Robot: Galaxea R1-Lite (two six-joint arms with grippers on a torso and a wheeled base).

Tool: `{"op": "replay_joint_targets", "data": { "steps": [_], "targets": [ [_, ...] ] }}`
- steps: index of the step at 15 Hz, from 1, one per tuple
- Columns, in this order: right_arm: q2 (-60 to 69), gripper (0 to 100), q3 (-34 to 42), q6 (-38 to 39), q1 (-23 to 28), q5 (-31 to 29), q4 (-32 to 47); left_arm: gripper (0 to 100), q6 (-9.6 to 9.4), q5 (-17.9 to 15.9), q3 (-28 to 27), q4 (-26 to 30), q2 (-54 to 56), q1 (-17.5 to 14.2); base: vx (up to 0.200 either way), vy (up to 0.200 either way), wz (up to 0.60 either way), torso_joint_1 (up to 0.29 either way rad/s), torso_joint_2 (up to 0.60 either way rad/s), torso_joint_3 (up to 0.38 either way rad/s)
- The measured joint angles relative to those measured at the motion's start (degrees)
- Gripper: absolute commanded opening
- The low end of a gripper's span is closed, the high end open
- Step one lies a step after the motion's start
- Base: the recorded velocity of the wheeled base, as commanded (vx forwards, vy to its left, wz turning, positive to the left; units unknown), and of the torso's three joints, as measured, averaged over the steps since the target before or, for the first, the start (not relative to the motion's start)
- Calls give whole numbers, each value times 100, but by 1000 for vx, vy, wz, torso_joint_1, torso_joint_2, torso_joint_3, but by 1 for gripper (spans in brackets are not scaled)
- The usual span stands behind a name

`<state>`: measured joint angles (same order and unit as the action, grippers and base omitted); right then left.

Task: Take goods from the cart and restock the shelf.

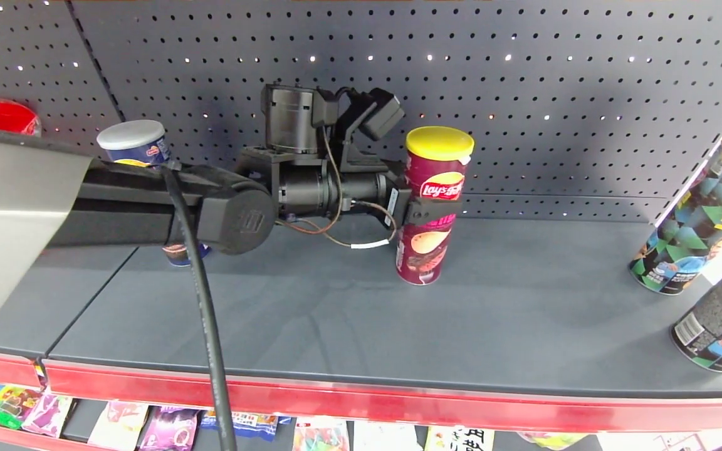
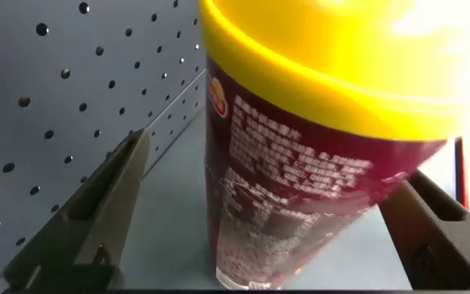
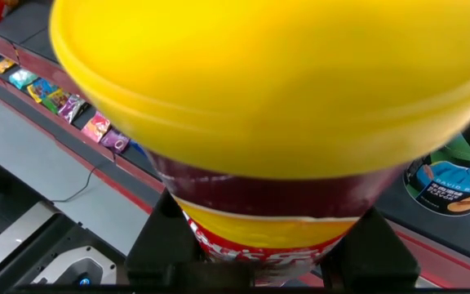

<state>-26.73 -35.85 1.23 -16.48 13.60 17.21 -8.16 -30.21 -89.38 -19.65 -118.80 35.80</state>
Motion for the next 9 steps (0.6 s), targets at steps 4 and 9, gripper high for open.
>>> {"op": "replay_joint_targets", "data": {
  "steps": [4, 9],
  "targets": [
    [0, 0, 2, 0, 6, -12, 9, 0, 0, -15, -30, -9, -66, 24, 0, 0, 0, 0, 0, 0],
    [0, 0, 9, 0, 2, -45, 11, 0, 30, -28, 63, -18, -24, 173, 0, 0, 0, 0, 0, 0]
  ]
}}
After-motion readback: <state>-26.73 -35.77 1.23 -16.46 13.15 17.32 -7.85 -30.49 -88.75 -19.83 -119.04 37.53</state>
